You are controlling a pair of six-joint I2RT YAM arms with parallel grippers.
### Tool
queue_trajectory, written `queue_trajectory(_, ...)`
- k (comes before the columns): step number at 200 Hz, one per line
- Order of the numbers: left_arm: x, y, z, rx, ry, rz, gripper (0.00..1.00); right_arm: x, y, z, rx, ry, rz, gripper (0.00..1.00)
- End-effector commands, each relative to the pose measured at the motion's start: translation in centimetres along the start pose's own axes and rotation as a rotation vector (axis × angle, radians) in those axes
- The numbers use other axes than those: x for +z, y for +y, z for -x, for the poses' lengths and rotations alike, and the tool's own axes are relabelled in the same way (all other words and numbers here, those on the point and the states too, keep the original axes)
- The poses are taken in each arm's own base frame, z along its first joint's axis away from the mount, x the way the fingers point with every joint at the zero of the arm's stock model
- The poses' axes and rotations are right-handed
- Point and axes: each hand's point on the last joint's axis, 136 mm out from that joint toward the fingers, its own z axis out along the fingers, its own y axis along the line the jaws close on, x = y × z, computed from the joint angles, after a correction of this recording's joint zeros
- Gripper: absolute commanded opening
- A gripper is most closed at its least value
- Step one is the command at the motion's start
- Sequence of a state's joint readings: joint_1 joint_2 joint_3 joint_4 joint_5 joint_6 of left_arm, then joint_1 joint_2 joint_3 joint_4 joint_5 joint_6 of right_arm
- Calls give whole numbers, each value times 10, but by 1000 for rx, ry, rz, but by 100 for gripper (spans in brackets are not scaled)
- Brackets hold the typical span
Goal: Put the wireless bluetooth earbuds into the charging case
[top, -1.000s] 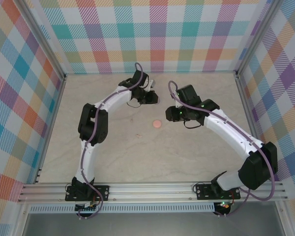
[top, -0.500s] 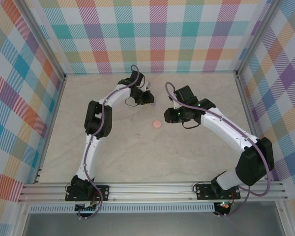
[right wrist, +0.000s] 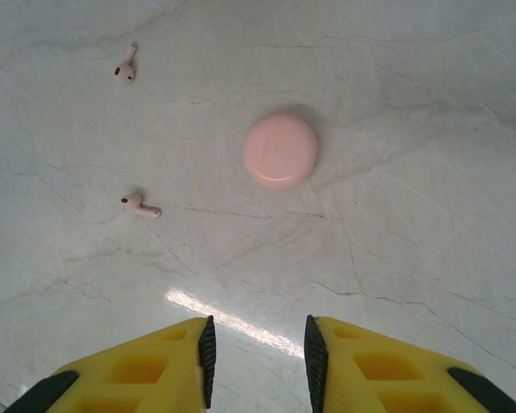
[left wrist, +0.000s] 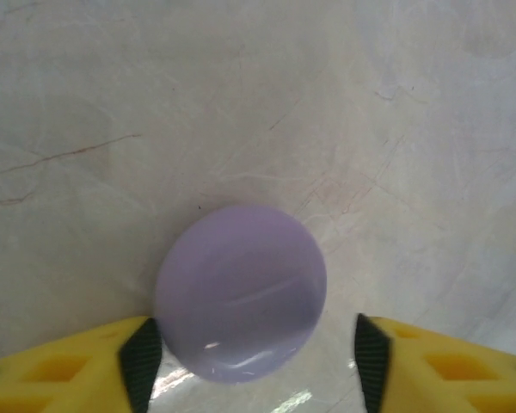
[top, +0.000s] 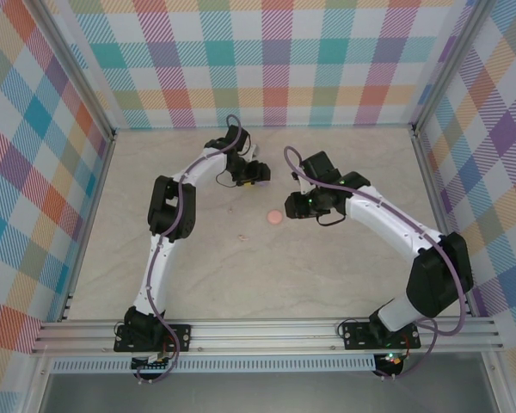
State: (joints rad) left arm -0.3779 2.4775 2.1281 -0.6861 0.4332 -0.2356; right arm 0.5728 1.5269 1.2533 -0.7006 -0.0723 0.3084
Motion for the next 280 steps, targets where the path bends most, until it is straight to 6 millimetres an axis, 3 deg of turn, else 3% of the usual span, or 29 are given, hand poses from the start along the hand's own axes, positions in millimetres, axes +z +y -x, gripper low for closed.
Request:
queue_trajectory(1, -23, 9, 0, 28, -17, 92, 70, 0, 5, 8, -26, 6, 9, 35)
queue_trajectory(18, -45, 5, 4, 53, -61, 123, 75, 4, 4, 10, -29, 15, 7, 36)
queue_trajectory(43, -78, -11, -2, 71, -104, 98, 73, 13, 2, 18, -21, 38, 25, 35)
queue_trajectory(80, -101, -31, -48, 23, -83, -3, 61, 36, -2, 32, -6, 90, 59, 31)
queue_trajectory(116, -95, -53, -107, -12, -34, -87, 50, 65, -8, 45, 0, 134, 95, 26)
queue_trajectory(164, -79, -82, -145, -29, -12, -183, 36, 99, -17, 57, 24, 190, 125, 21)
queue_trajectory(223, -43, -102, -159, -48, 18, -255, 31, 130, -22, 62, 58, 251, 145, 20)
queue_trajectory(280, -25, -95, -164, -84, 45, -235, 31, 152, -29, 48, 84, 314, 138, 20)
